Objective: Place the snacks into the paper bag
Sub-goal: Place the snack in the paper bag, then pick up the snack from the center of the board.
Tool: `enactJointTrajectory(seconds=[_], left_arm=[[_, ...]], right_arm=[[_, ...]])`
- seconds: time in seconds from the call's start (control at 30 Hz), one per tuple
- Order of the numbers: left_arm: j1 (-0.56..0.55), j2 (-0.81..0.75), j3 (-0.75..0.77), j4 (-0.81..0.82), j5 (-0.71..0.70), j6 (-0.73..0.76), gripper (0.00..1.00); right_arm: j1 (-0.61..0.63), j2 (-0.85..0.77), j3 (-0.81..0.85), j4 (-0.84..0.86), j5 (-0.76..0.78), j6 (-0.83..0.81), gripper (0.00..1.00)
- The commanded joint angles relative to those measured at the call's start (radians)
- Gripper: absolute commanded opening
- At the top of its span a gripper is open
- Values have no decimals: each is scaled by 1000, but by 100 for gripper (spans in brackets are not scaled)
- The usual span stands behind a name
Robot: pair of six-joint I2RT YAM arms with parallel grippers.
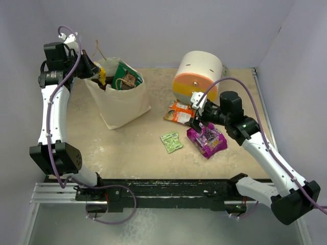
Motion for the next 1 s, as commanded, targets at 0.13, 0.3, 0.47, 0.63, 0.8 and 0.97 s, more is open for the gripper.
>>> enactJointTrajectory(seconds=[0.13,0.3,0.47,0.63,0.8,0.97], left_arm=[[5,-20,-36,-18,54,0,8],[5,-41,-58,-11,56,9,16],[6,-74,-53,-15,49,36,32],[6,-139,-73,6,32,92,45],[6,-253,-145,48,4,177,63],[6,-366,-217,32,13,274,80]], right_arm=[[-10,18,-33,38,-15,-10,82],[-10,19,-37,42,-14,-14,82],[-10,22,-41,45,-10,-17,82],[-10,28,-49,53,-2,-20,82],[-9,61,-53,70,22,-14,83],[-10,115,-49,64,16,-14,83]])
